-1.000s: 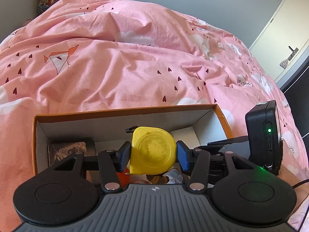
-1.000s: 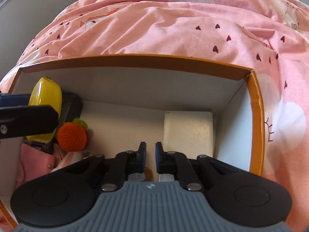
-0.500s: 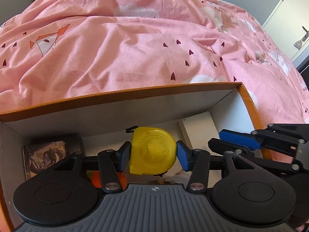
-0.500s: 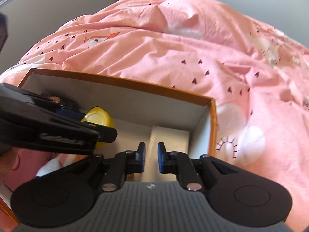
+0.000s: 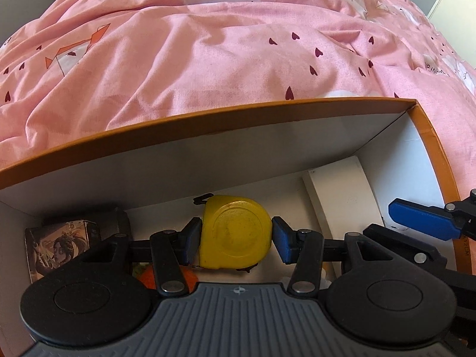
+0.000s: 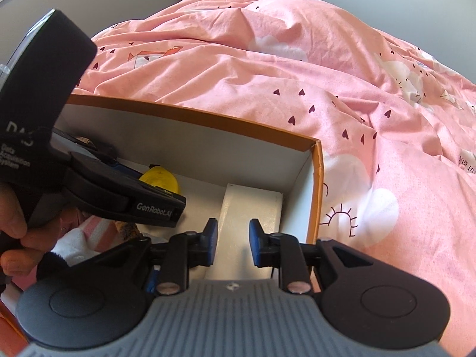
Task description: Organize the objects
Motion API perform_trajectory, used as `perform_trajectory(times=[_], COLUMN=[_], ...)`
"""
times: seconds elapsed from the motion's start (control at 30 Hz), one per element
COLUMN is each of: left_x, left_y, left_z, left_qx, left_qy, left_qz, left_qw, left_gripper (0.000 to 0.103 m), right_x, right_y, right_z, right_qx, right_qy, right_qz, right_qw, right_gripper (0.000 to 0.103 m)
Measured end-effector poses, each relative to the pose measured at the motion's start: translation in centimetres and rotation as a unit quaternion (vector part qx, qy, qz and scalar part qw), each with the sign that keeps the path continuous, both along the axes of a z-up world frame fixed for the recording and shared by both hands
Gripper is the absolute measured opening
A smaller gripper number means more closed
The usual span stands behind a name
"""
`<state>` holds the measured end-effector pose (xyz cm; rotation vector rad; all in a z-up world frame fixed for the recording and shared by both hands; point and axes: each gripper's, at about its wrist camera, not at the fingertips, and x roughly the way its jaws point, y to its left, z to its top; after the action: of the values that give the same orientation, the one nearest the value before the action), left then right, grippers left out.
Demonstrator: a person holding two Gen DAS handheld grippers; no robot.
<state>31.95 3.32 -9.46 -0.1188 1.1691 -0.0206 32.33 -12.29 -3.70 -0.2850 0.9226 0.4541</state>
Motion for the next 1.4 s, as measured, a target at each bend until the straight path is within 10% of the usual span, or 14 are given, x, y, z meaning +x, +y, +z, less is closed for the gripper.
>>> perform_trajectory(times=[0.37,0.77,1.4], left_x=[-0.7,-6.5,-22.6], left_y=[0.5,0.0,-0.8], left_z=[2.3,12.0,20.0], left_qx=[-0.015,0.007,0.102], left_qy=[-0.04,-0.153,-0.352], left_qz=[0.003,-0.023,0.041], left_qw=[0.9991,0.988,0.9293], left_gripper=[0.074,0.075,0.092], right_x=[-0.8,-4.1,-16.6], right_y=[-0.6,-2.2,-3.0], right_z=[0.6,4.4,13.7], right_qx=[0.0,0.033,0.144], right_qy=[-0.008,-0.042,-0.178], right_qz=[-0.005,-0.017,-0.005], right_qw=[1.0,0.998,0.973], right_gripper=[0.039,0.065,0.085])
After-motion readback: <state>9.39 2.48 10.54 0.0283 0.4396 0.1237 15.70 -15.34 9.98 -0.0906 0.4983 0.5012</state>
